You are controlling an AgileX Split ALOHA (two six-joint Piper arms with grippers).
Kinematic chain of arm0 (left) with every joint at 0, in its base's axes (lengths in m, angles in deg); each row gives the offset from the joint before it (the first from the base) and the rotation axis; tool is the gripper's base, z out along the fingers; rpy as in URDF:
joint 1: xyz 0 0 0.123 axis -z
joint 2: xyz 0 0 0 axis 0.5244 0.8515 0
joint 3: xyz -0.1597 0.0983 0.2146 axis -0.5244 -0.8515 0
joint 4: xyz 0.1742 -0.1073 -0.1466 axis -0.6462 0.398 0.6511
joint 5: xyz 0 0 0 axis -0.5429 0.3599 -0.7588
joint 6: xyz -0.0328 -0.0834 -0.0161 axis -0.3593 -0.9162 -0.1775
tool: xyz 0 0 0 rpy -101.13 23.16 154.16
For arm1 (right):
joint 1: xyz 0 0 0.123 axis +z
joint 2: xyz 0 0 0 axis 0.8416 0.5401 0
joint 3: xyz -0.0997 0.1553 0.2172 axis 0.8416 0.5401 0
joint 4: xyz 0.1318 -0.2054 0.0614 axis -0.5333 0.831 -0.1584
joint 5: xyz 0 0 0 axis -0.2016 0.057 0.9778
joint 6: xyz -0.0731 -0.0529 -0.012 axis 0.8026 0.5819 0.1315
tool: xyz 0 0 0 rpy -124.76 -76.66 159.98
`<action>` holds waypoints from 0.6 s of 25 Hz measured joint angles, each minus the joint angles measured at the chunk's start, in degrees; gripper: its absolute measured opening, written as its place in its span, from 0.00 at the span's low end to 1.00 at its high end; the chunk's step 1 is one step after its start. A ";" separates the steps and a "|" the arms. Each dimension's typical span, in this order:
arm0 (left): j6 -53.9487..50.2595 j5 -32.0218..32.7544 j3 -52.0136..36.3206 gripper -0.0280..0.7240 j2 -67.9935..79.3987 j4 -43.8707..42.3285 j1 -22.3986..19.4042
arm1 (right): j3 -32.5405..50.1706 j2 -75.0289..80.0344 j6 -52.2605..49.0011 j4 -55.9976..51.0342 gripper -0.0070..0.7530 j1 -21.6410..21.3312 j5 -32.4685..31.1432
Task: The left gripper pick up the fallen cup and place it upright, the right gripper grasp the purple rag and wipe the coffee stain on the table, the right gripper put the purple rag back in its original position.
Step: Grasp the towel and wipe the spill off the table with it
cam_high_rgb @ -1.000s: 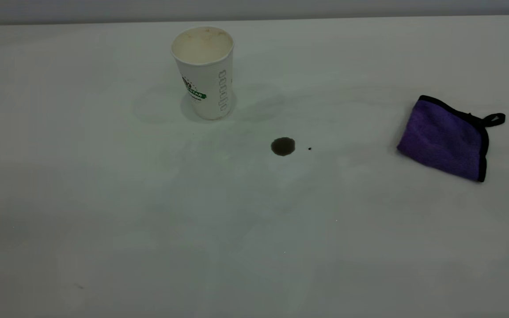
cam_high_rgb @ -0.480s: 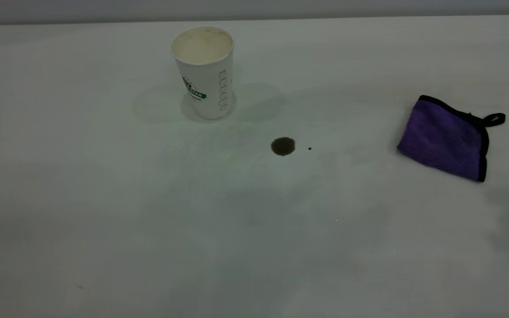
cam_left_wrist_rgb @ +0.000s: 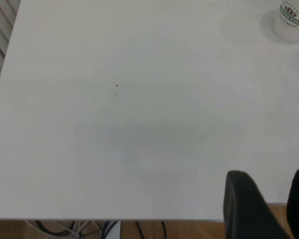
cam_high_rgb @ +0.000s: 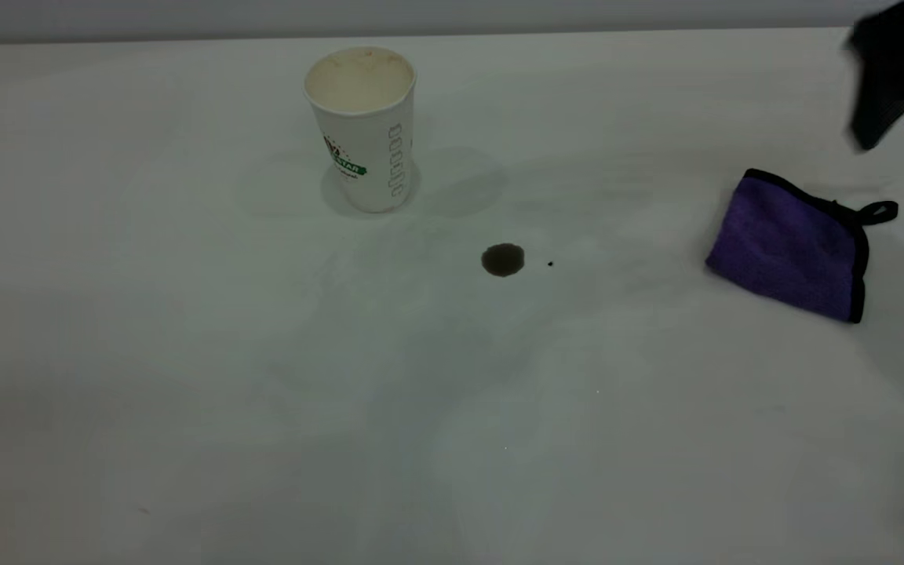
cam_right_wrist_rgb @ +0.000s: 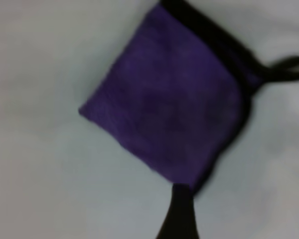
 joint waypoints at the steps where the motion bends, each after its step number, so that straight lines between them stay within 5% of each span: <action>1: 0.00 0.00 0.00 0.40 0.00 0.00 0.00 | -2.03 3.05 0.00 0.00 0.95 0.47 0.00; 15: 0.00 0.00 0.00 0.40 0.00 0.00 0.00 | -9.77 17.31 0.18 -1.26 0.95 1.50 3.70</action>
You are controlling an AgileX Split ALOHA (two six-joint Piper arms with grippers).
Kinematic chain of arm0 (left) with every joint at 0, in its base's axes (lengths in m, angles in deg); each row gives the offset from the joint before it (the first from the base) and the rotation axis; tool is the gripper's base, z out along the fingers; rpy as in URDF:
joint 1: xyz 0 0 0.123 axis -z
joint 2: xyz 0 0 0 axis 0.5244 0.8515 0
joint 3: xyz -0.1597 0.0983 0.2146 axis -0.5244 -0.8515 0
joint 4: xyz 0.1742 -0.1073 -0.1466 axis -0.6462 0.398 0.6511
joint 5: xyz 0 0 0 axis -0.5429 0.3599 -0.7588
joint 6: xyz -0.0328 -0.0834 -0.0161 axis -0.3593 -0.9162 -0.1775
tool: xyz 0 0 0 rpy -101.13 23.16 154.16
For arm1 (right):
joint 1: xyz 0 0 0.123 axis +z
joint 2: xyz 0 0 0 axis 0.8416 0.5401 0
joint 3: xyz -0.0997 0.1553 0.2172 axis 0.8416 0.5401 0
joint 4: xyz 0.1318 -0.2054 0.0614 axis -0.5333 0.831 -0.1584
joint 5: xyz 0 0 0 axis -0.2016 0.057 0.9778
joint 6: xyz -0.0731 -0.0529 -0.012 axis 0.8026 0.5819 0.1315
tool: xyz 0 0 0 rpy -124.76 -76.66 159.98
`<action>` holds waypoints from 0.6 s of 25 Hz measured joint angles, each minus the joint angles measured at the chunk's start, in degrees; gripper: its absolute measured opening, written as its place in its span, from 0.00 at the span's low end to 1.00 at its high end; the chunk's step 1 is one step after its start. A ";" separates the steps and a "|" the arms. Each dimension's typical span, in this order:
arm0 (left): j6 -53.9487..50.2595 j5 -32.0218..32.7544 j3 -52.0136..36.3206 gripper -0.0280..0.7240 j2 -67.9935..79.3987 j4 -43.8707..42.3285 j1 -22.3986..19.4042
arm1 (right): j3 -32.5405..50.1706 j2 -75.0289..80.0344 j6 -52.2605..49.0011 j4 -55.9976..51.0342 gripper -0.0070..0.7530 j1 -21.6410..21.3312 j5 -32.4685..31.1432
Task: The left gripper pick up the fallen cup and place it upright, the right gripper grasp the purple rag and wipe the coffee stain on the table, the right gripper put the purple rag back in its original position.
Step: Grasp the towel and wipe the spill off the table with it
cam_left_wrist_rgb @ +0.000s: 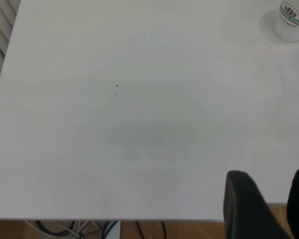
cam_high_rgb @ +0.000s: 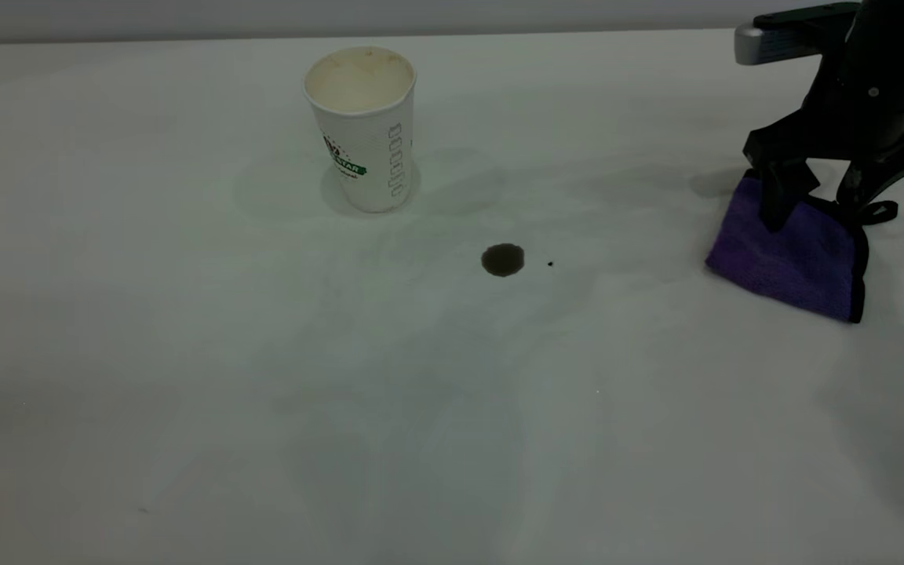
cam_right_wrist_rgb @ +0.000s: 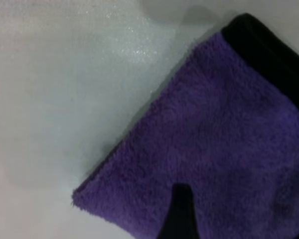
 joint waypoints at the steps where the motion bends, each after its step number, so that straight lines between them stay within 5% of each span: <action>1: 0.00 0.00 0.00 0.40 0.00 0.00 0.00 | -0.06 0.41 0.00 0.00 0.95 0.00 0.25; 8: 0.00 0.00 0.00 0.40 0.00 0.00 0.00 | -0.68 4.67 1.03 0.04 0.85 0.00 1.95; 15: 0.00 0.00 0.00 0.40 0.00 0.00 0.00 | -1.09 5.39 2.88 -3.99 0.19 0.00 2.55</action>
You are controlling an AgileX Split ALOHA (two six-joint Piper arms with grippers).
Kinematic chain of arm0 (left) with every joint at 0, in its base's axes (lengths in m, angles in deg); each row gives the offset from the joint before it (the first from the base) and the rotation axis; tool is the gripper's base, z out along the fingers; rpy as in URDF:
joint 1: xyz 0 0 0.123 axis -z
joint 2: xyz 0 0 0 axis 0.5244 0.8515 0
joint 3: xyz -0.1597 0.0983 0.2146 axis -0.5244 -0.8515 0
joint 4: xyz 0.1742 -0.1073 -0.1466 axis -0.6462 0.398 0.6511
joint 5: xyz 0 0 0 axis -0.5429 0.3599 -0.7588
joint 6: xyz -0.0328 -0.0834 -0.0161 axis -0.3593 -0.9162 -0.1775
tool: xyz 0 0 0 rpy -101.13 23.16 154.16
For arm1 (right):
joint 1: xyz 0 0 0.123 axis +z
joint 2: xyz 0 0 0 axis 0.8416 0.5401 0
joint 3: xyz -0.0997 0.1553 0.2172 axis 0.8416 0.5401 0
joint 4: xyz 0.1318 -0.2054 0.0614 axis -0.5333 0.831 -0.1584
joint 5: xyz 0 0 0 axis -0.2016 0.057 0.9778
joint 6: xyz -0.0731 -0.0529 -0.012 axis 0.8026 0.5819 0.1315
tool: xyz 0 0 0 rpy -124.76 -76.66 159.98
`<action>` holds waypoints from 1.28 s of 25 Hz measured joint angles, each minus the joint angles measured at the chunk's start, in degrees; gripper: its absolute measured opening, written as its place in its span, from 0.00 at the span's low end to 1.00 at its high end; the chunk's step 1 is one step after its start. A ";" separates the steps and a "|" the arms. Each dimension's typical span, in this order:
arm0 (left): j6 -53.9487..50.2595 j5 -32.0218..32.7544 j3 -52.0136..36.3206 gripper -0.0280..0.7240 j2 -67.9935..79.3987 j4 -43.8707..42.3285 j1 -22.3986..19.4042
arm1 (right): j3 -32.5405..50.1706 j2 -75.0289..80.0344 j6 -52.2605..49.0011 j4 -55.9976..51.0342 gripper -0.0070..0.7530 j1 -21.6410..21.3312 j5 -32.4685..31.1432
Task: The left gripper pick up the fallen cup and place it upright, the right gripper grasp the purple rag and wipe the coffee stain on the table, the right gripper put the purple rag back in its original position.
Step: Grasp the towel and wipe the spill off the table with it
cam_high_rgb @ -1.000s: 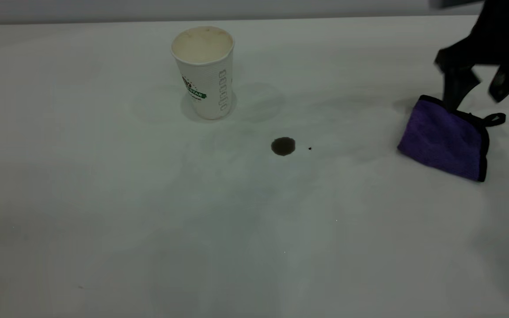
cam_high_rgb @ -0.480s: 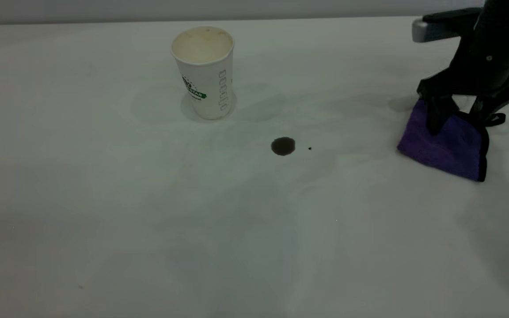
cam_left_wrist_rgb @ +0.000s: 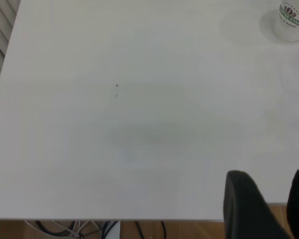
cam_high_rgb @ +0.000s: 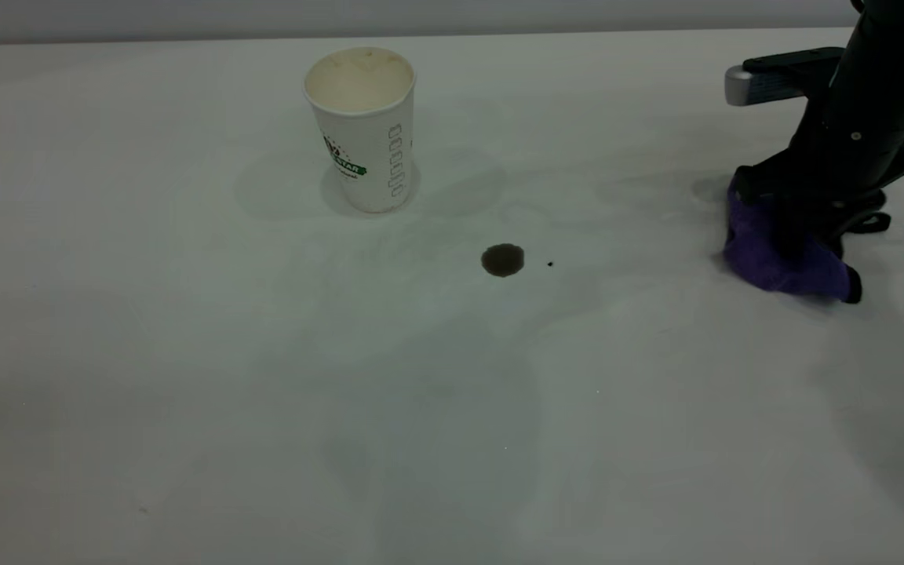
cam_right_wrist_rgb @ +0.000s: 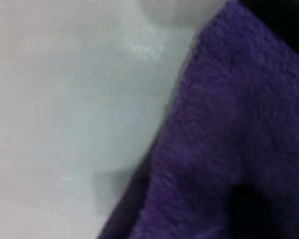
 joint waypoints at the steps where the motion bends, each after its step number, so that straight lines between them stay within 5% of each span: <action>1: 0.00 0.00 0.00 0.40 0.00 0.00 0.00 | -0.02 0.00 0.91 -1.18 0.11 0.00 0.00; 8: 0.00 0.00 0.00 0.40 0.00 0.00 0.00 | 0.16 -1.57 9.06 -11.42 0.08 2.02 0.20; 24: 0.00 0.00 0.00 0.40 0.00 0.00 0.00 | -5.60 -6.15 9.37 -17.14 0.08 26.35 -0.18; 32: 0.00 0.00 0.00 0.40 -0.04 0.00 0.00 | -13.69 3.15 6.13 -17.19 0.08 29.62 -0.03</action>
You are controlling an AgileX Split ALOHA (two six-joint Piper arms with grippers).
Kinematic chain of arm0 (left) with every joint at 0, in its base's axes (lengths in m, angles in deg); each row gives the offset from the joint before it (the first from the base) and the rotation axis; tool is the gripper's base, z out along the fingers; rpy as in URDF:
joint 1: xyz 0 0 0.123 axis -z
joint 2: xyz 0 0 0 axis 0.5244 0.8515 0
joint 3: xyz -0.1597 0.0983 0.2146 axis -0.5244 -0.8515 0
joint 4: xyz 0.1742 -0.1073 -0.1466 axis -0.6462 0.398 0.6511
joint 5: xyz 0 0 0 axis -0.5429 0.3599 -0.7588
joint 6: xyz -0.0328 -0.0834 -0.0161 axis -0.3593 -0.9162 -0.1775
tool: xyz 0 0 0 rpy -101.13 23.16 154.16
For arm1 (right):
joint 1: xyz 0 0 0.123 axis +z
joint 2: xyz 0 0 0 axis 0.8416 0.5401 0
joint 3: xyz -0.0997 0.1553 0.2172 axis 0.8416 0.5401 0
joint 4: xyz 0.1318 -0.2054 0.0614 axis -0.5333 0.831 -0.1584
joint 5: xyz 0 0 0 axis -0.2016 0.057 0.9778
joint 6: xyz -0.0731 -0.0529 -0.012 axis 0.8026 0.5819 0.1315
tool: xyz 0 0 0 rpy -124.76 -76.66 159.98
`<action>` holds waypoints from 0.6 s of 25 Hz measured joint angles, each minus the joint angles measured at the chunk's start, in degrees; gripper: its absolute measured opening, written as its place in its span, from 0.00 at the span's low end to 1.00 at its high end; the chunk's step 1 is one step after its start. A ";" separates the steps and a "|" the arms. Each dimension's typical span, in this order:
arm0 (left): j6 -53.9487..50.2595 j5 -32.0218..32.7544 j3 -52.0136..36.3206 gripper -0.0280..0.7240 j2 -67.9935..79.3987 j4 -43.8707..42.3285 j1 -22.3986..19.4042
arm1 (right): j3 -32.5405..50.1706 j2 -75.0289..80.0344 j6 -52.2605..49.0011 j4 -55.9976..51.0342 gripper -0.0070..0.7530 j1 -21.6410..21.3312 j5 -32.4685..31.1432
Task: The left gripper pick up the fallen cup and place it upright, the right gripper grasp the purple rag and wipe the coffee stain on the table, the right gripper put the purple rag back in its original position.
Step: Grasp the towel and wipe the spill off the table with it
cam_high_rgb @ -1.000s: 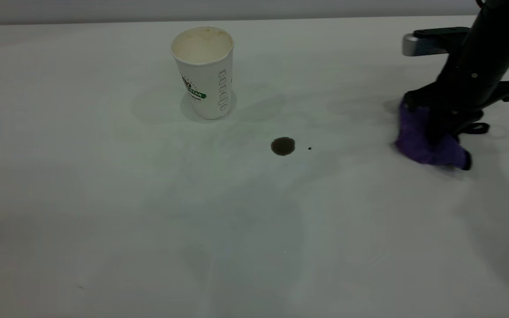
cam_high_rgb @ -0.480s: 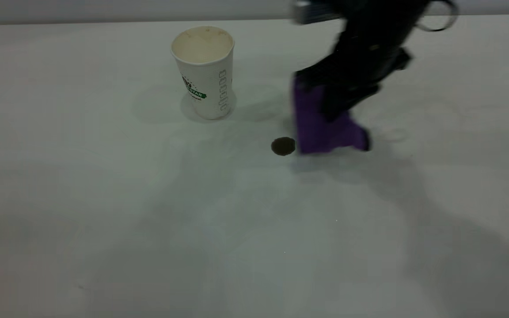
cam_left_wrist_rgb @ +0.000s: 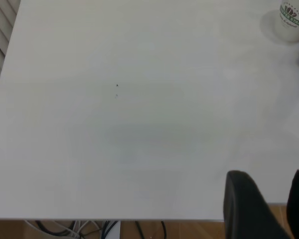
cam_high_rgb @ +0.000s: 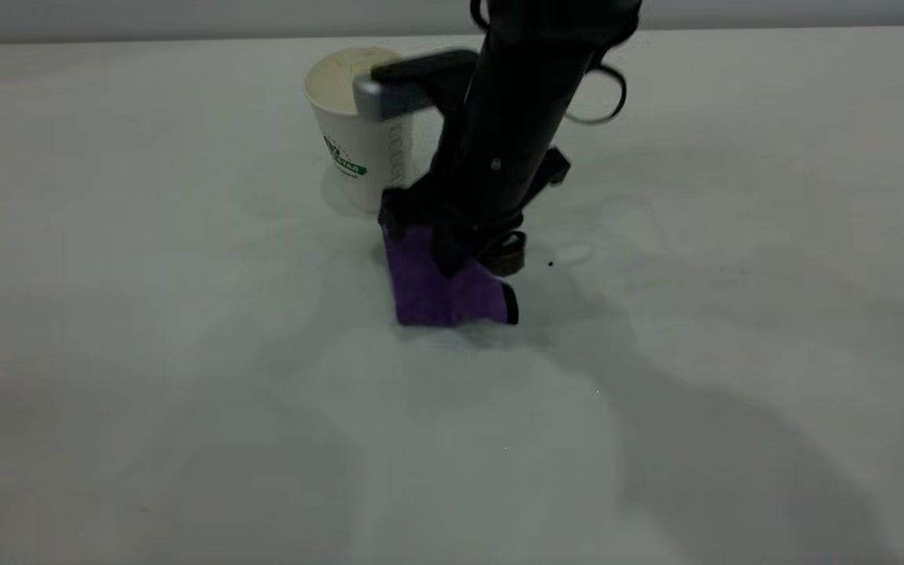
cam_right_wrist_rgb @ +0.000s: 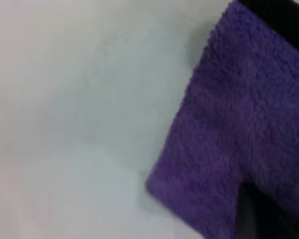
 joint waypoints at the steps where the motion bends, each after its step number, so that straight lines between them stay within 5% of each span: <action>1: 0.00 0.00 0.00 0.40 0.00 0.00 0.00 | -0.38 0.96 -0.15 0.00 0.08 0.00 0.17; 9: 0.00 0.00 0.00 0.40 0.00 0.00 0.00 | -2.20 4.29 -3.89 -2.60 0.08 -3.79 -0.54; 15: 0.00 0.00 0.00 0.40 -0.07 0.00 0.00 | -2.82 4.48 -7.92 -0.16 0.08 -12.63 -5.06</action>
